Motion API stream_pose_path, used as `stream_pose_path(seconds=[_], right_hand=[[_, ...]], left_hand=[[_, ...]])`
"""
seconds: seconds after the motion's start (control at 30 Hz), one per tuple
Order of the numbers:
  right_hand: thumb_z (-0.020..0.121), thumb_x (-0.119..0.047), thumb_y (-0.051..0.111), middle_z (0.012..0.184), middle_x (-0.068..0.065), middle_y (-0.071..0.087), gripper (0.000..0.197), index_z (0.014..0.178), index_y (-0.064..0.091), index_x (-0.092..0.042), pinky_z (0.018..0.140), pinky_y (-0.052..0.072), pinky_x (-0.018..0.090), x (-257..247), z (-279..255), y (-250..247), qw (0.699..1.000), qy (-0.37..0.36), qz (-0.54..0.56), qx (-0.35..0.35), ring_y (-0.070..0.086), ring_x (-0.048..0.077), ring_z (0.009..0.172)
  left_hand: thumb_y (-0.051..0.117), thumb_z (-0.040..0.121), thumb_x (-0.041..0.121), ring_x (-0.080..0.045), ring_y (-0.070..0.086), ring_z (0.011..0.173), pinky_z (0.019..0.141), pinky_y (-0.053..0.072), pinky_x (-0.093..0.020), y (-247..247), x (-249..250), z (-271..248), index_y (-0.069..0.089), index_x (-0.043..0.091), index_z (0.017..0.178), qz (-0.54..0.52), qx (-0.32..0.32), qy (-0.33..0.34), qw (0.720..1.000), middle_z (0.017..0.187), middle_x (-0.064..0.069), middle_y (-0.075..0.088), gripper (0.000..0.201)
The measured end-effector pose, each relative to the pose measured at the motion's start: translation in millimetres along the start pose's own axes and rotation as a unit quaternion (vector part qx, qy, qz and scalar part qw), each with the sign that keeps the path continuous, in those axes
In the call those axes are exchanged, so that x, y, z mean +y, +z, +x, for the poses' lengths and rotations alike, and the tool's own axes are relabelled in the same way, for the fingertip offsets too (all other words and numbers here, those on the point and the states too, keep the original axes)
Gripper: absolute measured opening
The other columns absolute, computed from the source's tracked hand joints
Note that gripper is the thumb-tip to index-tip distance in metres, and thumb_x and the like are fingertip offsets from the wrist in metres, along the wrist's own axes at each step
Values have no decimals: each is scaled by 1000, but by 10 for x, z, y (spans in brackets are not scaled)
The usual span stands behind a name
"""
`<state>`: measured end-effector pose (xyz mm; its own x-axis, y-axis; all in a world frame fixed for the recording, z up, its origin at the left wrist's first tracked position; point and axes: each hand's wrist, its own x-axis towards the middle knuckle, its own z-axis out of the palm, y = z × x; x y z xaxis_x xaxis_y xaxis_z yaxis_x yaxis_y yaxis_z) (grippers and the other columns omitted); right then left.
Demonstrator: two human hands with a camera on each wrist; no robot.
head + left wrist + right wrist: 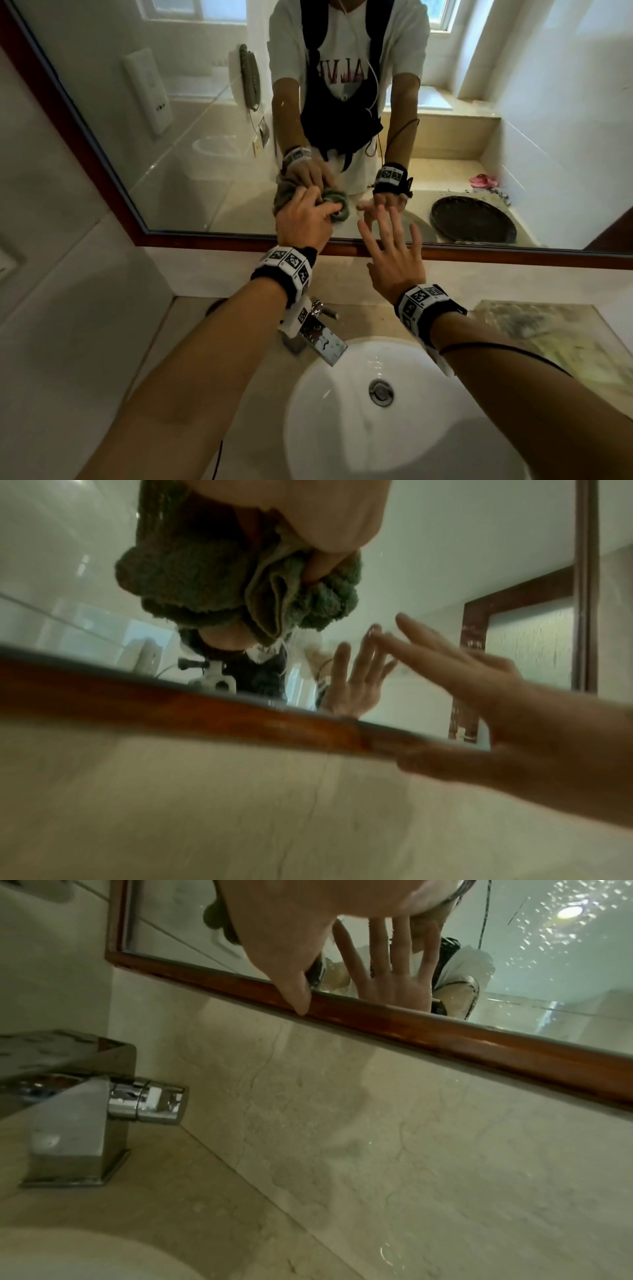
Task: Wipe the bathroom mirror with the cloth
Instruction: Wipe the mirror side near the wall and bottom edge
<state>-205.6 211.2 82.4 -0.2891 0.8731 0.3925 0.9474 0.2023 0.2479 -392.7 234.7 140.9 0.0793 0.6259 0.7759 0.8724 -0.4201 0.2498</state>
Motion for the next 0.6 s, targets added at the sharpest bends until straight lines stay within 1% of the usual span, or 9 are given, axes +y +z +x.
stream_pose_path(seconds=[0.1,0.23,0.3,0.4,0.5,0.6], right_hand=[[71,-33,79,160,13,-6,106,151,11,-25,112,6,60,88,-78,51,1000,7,2,-11,-3,34,147],[69,-34,80,160,15,-3,102,151,18,-27,109,3,63,191,-154,63,1000,28,13,-6,1,37,148],[71,-36,79,159,16,-3,100,151,20,-29,109,8,66,239,-174,28,999,45,23,-11,5,37,148],[73,-36,77,158,17,6,97,150,20,-31,107,16,69,299,-189,-54,996,68,47,-20,16,37,146],[73,-35,77,156,17,15,95,149,20,-33,104,20,70,358,-170,-130,994,87,64,-30,24,36,142],[70,-36,79,152,18,26,93,147,27,-33,99,30,71,405,-173,-184,991,108,71,-29,32,36,137]], left_hand=[[77,69,12,-28,57,73,43,39,-28,215,75,-270,78,28,75,-2,-56,-38,998,72,-1,55,17],[77,70,8,-31,59,81,49,33,-28,430,221,-468,78,26,74,4,-81,-120,989,77,-4,59,18],[75,73,9,-32,59,86,51,33,-30,443,275,-447,79,25,78,12,-93,-132,987,81,-6,60,17],[76,71,7,-29,59,82,48,37,-29,381,340,-344,79,27,81,4,-95,-99,991,77,-4,59,22],[77,70,8,-28,59,76,51,37,-26,250,485,-56,78,26,83,-11,-38,-56,998,75,-3,59,22],[78,72,10,-27,60,78,55,41,-27,113,619,290,78,23,91,-20,13,-7,1000,82,-5,62,22]])
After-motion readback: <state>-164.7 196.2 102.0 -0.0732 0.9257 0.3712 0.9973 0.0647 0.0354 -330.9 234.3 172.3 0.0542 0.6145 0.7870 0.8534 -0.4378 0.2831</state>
